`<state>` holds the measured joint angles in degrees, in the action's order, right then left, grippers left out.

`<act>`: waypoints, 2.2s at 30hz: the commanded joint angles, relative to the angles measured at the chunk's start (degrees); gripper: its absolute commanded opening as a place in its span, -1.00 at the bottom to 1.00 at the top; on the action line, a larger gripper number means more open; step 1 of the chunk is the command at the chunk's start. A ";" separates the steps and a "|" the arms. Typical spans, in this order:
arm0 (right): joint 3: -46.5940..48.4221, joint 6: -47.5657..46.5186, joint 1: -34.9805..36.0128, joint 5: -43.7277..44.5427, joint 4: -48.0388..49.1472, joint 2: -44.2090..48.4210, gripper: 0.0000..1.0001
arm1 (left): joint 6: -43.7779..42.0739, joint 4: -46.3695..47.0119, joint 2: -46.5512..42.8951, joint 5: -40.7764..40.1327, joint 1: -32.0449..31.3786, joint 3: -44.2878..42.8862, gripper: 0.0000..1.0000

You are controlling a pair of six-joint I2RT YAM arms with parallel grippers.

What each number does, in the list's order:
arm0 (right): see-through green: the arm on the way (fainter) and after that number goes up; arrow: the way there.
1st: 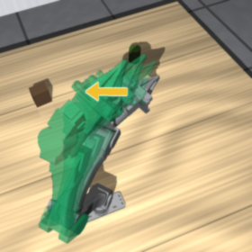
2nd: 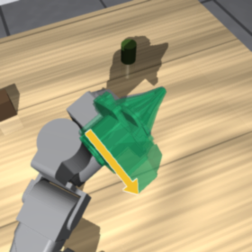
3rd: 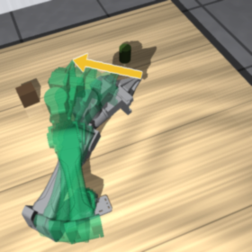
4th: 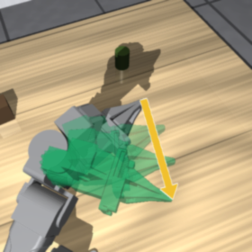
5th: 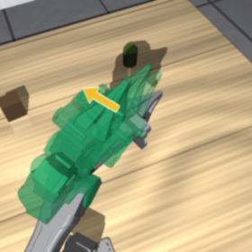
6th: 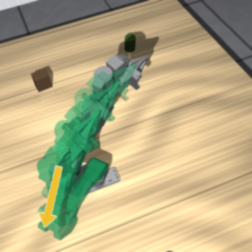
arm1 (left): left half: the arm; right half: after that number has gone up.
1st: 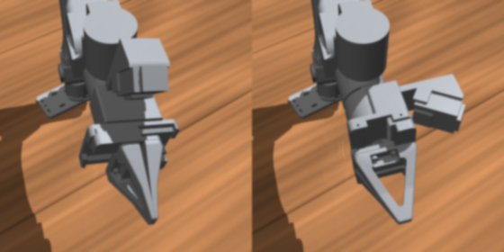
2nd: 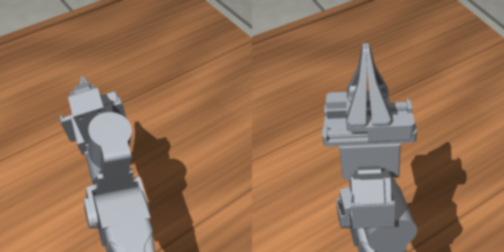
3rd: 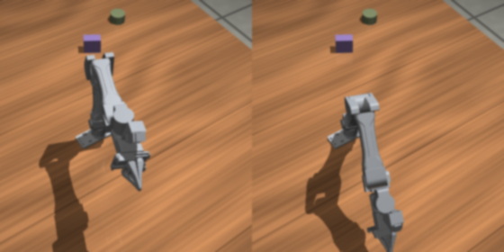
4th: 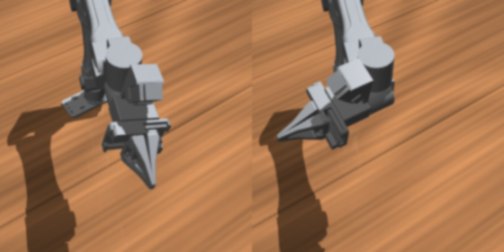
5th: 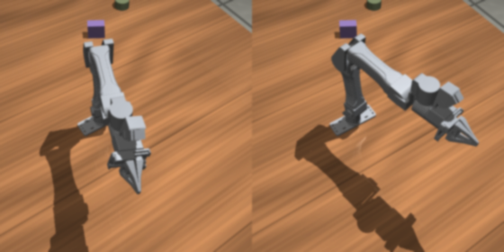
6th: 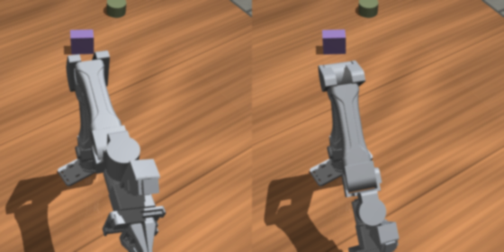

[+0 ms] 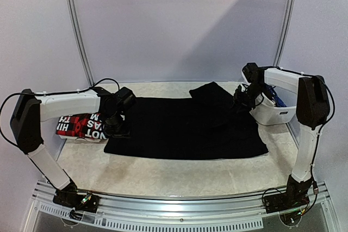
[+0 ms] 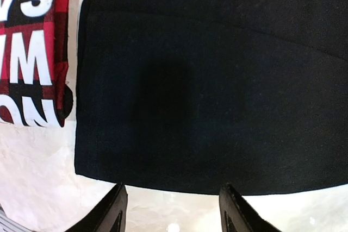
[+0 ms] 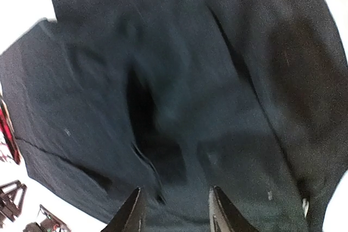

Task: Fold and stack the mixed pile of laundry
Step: Smooth out the 1/3-folded T-shirt at the center of the board.

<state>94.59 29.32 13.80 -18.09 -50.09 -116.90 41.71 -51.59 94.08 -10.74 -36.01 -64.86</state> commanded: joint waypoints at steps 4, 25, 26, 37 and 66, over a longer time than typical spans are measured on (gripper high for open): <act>-13.77 -0.80 0.67 0.23 3.43 6.73 -0.41 | -1.02 1.83 -0.19 1.28 -0.90 0.63 0.15; -5.96 4.69 4.54 -8.93 10.98 -4.72 -0.57 | 0.73 0.14 -5.82 -0.84 -0.90 4.35 0.14; -5.32 5.11 4.76 -10.04 11.94 -5.34 -0.57 | 0.76 0.03 -5.92 -0.88 -0.90 4.34 0.14; 9.01 11.97 7.17 -18.44 18.98 -16.90 -0.54 | -0.36 -1.48 -5.55 -1.65 -0.90 1.63 0.14; -41.51 8.28 0.46 -0.26 3.16 34.73 0.35 | 7.09 9.25 -18.01 8.82 10.95 22.39 0.37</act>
<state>59.44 34.81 17.61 -21.37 -44.21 -87.90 46.02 -47.81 78.02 -6.09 -28.03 -45.23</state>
